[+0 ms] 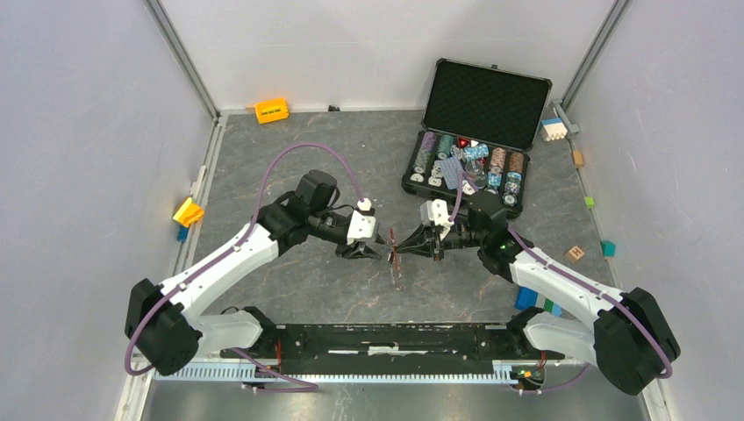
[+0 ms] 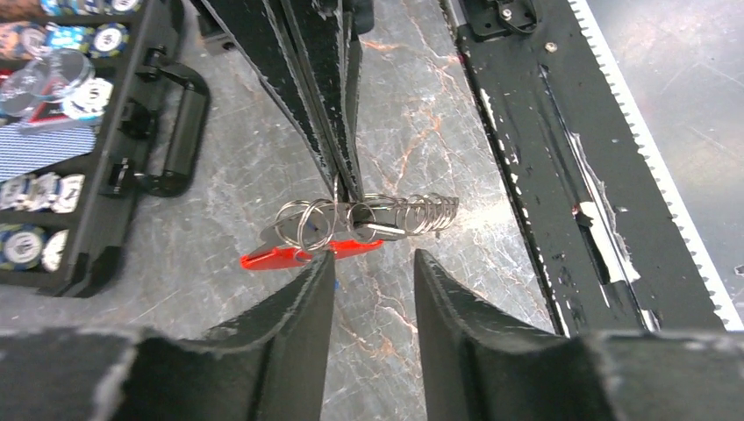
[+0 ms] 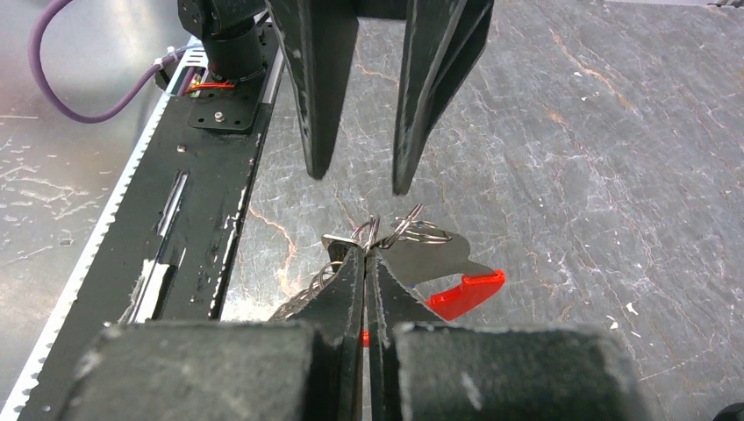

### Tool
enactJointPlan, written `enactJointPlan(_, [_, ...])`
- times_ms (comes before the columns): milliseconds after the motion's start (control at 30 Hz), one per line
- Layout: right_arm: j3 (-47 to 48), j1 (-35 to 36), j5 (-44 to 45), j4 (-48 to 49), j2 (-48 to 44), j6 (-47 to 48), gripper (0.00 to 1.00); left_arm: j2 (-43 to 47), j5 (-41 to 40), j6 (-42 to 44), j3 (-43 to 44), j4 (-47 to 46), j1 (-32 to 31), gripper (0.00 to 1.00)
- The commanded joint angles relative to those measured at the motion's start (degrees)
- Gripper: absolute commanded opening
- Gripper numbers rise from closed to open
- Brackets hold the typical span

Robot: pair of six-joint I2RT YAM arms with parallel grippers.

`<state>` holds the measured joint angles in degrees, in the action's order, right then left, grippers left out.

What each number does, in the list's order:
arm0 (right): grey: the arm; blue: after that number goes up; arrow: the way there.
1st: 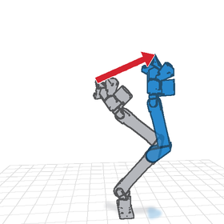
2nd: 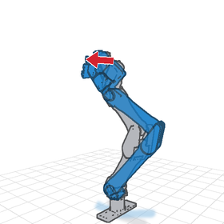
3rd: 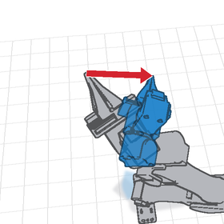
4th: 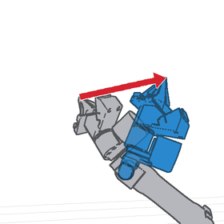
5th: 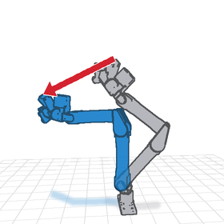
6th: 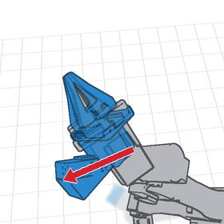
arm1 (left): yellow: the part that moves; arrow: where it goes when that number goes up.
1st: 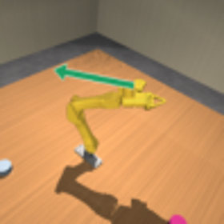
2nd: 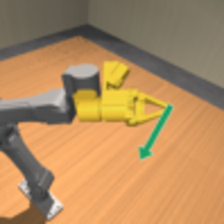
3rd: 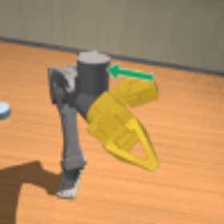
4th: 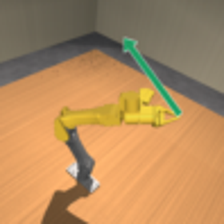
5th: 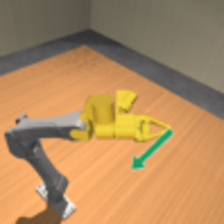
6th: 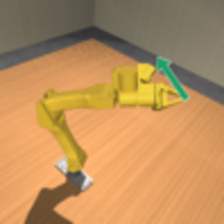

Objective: Put the keys on the keyring

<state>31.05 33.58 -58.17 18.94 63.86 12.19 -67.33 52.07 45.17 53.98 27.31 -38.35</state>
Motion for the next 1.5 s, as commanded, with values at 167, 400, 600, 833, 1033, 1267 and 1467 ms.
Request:
enactJointPlan(167, [1.74, -0.49, -1.99, 3.55, -0.13, -0.65, 0.00, -4.48, 5.85, 2.17, 1.22, -3.36, -0.50, 0.41])
enactJointPlan(400, [1.82, -0.54, -2.12, 3.53, -0.05, -0.67, 0.00, -4.78, 6.45, 1.18, 1.30, -5.18, -0.54, 0.41])
enactJointPlan(600, [1.75, -0.54, -2.03, 3.51, -0.09, -0.67, 0.00, -5.44, 7.93, 0.82, 1.41, -5.14, -0.59, 0.40])
enactJointPlan(833, [1.81, -0.64, -1.95, 3.54, 0.04, -0.67, 0.00, -5.94, 9.70, 0.52, 1.48, -5.16, -0.67, 0.32])
enactJointPlan(1033, [1.82, -0.65, -1.86, 3.54, 0.22, -0.58, 0.00, -6.09, 10.41, 0.69, 1.22, -5.21, -0.68, 0.30])
enactJointPlan(1267, [1.82, -0.63, -2.03, 3.52, 0.39, -0.77, 0.00, -6.26, 9.33, -1.70, 0.42, -9.02, -0.76, 0.37])
enactJointPlan(1467, [1.82, -0.65, -2.21, 3.64, 0.36, -0.94, 0.00, -6.86, 9.02, -1.74, 0.61, -9.03, -0.94, 0.36])
